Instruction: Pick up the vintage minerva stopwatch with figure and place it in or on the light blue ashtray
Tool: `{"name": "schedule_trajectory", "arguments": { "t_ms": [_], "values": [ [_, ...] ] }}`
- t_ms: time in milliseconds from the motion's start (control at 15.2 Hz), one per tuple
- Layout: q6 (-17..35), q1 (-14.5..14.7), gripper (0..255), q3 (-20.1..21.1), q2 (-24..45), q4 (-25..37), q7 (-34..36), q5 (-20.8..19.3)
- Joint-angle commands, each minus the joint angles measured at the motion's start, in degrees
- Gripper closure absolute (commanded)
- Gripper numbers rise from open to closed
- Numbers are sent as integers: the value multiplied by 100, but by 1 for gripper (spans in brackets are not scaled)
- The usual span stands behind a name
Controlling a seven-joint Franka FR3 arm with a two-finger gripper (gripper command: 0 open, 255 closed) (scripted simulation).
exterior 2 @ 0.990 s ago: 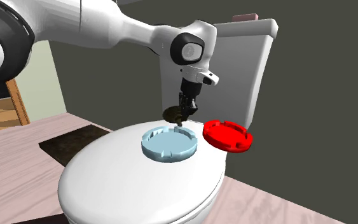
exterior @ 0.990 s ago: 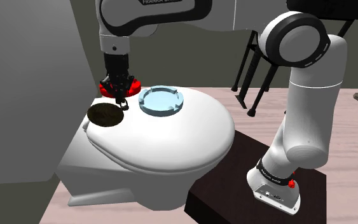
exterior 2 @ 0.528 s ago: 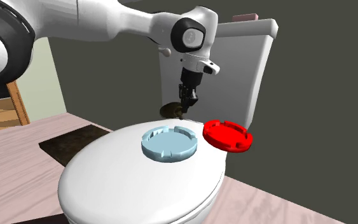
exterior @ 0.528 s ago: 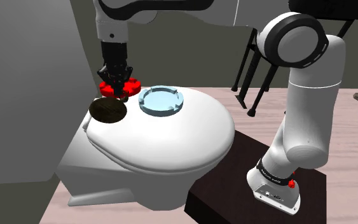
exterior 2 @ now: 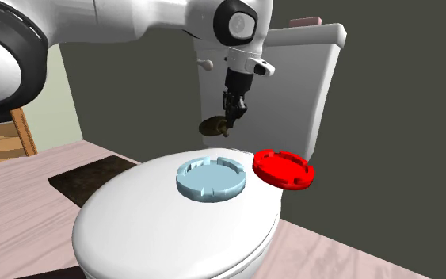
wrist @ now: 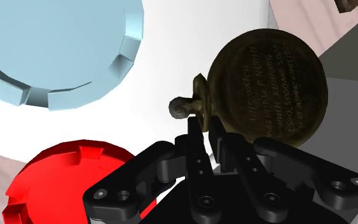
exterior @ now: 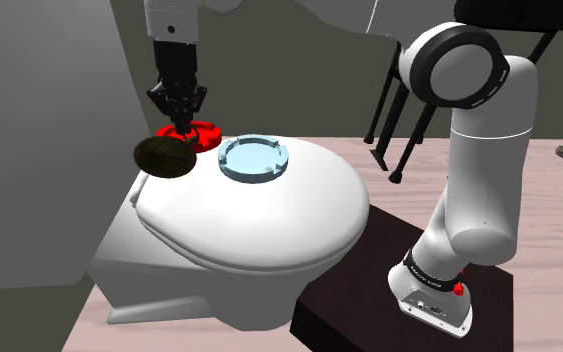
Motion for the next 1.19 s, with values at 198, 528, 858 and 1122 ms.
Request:
{"name": "schedule_trajectory", "arguments": {
  "t_ms": [198,528,858,1122],
  "values": [
    [-453,41,255,9,179,640,101,-36],
    [-97,-432,255,-118,-1131,-1114,-465,263],
    [-36,-762,255,-354,-2168,-2319,-1042,449],
    [-7,-927,255,-545,-2762,-3021,-1425,500]
  ]
}}
